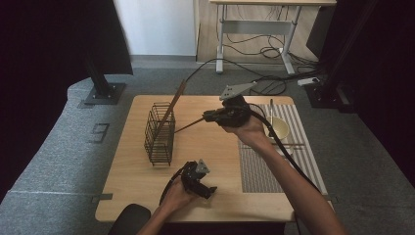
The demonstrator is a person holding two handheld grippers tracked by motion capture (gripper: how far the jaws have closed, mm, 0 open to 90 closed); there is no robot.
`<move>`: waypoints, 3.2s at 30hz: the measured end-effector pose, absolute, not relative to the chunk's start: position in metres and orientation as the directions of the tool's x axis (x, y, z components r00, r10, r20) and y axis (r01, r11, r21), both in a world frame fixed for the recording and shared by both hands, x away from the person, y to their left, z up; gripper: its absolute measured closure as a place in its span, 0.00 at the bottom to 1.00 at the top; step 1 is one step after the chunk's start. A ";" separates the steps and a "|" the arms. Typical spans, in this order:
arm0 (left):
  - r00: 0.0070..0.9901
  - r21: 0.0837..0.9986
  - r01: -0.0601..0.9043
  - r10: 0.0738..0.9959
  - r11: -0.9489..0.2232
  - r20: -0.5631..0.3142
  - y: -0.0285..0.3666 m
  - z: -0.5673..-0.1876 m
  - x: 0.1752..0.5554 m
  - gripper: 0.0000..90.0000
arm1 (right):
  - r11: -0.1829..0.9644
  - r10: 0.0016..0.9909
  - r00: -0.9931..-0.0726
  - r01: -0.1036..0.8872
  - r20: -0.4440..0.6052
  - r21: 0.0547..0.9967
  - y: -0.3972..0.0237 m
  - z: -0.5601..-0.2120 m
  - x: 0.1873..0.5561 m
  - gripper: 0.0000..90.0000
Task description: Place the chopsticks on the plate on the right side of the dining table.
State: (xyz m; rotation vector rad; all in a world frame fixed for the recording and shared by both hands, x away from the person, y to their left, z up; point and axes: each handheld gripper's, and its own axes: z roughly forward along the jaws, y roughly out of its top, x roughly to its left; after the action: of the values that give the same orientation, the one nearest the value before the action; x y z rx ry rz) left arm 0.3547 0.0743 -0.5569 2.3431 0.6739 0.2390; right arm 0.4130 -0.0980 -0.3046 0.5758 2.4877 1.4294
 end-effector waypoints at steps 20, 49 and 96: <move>0.881 0.639 0.368 0.474 -0.675 -0.006 0.072 -0.551 0.353 0.00 | 0.422 0.497 -0.867 0.258 0.016 0.869 -0.166 -0.295 0.399 0.92; 0.893 0.768 0.291 0.450 -0.571 -0.004 0.104 -0.507 0.358 0.19 | 0.450 0.498 -0.864 0.331 0.074 0.830 -0.209 -0.346 0.370 0.92; 0.973 0.848 0.097 0.230 -0.522 0.030 0.095 -0.502 0.344 0.94 | 0.543 0.461 -0.887 0.274 -0.009 0.794 -0.151 -0.390 0.355 0.45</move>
State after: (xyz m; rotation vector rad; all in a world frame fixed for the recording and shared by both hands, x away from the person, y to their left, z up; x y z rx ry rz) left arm 0.3439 0.0948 -0.5021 2.1215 0.2295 0.1681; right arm 0.3547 -0.1508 -0.3904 0.6201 2.5630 1.2610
